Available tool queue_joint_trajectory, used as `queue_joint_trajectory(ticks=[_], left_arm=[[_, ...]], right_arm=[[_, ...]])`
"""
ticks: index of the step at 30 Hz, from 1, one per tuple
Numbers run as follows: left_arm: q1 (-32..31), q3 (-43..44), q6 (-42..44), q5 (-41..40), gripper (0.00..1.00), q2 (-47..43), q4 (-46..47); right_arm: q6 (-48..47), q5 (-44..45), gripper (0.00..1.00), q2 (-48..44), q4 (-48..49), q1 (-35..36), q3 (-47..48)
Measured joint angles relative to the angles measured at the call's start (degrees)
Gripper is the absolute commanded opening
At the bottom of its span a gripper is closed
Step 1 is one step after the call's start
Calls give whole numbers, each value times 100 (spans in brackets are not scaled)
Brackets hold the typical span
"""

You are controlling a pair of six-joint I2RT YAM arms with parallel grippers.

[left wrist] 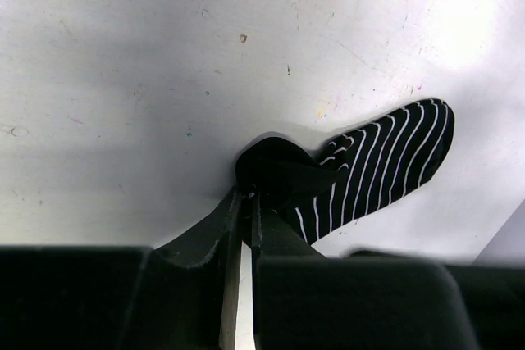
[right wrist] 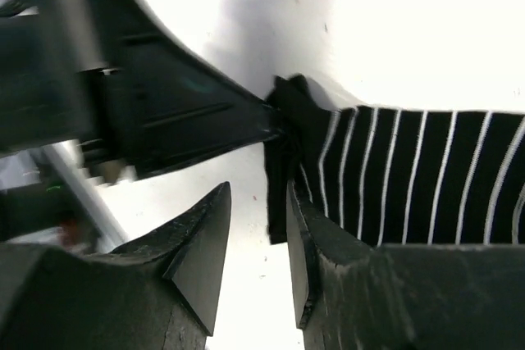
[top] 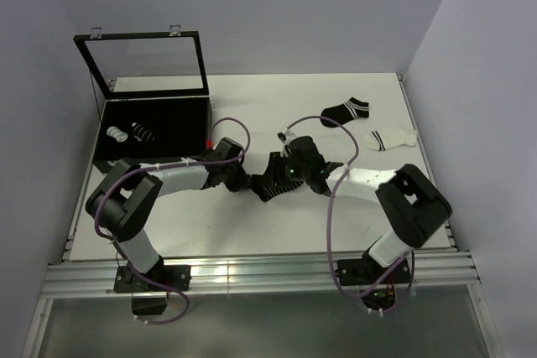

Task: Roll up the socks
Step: Roll the sock at the center of the board.

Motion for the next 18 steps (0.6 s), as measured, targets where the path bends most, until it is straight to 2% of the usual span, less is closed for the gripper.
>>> queue_joint_trajectory(ticks=[3,4,9,13,18], left_arm=[[-15,22,-2,-52,8,-7,-50],[-20,35,-2,-66,9,-7,-79],[-39,87,0,-116,8,-20,-232],[-50,107,2,-149,8,-33,-317],[-52,111,2,-157,7,-59,-389]], right_arm=[[-505,1128,40,-597,-439,608,92],[-634,1462,36,-708,-503,796,98],[-1268,2975,31,-826,-570,1744,59],[-1705,3860,31,-739,-496,2280,17],[-2177,4542,32,-407,-179,2747,17]])
